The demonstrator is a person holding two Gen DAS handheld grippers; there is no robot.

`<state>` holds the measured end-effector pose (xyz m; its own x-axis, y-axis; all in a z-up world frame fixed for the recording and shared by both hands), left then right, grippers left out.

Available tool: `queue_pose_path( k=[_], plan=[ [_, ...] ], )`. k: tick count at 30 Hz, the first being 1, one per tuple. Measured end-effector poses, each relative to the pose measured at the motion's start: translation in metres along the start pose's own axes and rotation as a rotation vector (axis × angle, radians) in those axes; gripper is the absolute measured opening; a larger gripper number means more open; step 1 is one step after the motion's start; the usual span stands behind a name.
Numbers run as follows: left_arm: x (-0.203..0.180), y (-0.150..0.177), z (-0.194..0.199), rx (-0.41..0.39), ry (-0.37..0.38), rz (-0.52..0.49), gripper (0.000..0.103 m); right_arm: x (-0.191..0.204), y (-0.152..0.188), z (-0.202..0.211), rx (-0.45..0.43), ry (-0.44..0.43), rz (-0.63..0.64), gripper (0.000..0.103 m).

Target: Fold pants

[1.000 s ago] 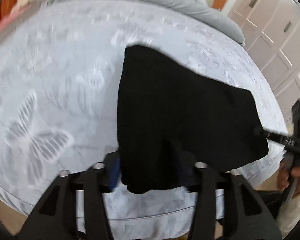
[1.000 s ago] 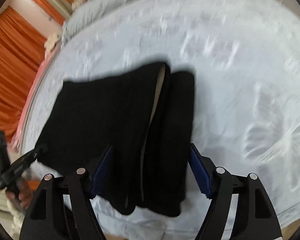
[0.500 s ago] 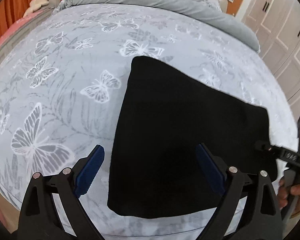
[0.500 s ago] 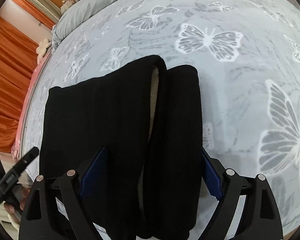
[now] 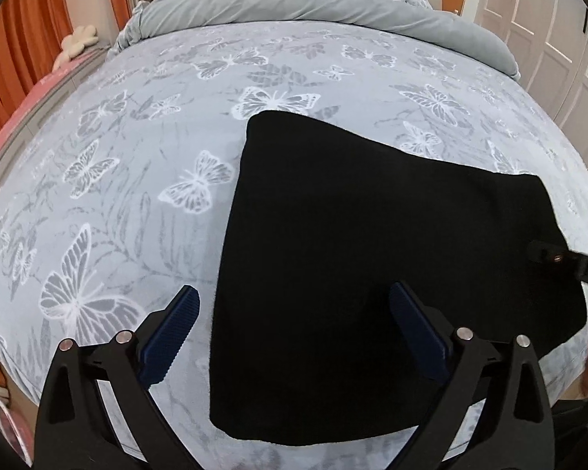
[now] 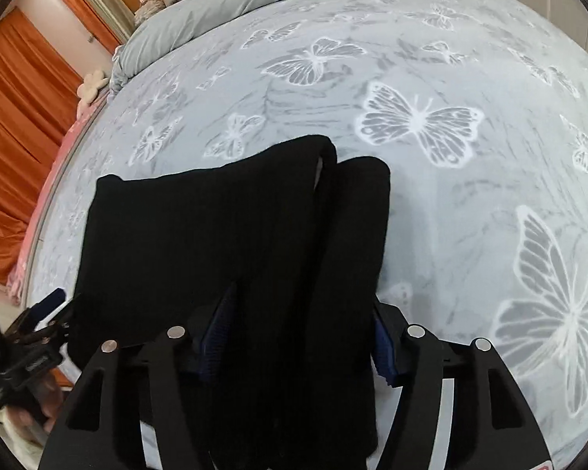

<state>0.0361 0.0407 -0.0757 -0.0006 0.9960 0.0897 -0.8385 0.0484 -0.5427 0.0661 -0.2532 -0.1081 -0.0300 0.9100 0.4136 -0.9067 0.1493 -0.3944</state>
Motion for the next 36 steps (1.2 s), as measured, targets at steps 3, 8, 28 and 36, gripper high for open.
queue_pose_path(
  k=[3, 8, 28, 36],
  plan=[
    [0.001, 0.002, 0.001, -0.003, 0.0, -0.006, 0.096, 0.001, 0.005, 0.012, -0.019, 0.047, 0.024, 0.071],
    [0.01, 0.012, 0.006, 0.019, 0.051, -0.008, 0.098, 0.005, 0.023, 0.025, 0.01, 0.026, 0.082, 0.079],
    [0.036, 0.028, -0.04, 0.293, 0.473, 0.315, 0.097, -0.018, 0.052, 0.011, 0.065, -0.198, -0.111, 0.047],
    [0.04, 0.027, 0.0, 0.214, 0.483, 0.21, 0.043, -0.015, 0.063, 0.053, 0.024, -0.298, -0.082, 0.035]
  ],
)
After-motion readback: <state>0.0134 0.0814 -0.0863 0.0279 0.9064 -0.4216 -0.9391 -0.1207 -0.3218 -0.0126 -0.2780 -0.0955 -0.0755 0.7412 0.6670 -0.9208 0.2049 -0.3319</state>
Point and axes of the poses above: each gripper's, at about its wrist camera, not at the fingertips, and z roughly against the way its jaws point, x to its left, y to its underside, the point moved 2 cm from there along -z, roughly the way its jaws point, and after that the axes turned 6 degrees about -y, right-handed, at the moved point
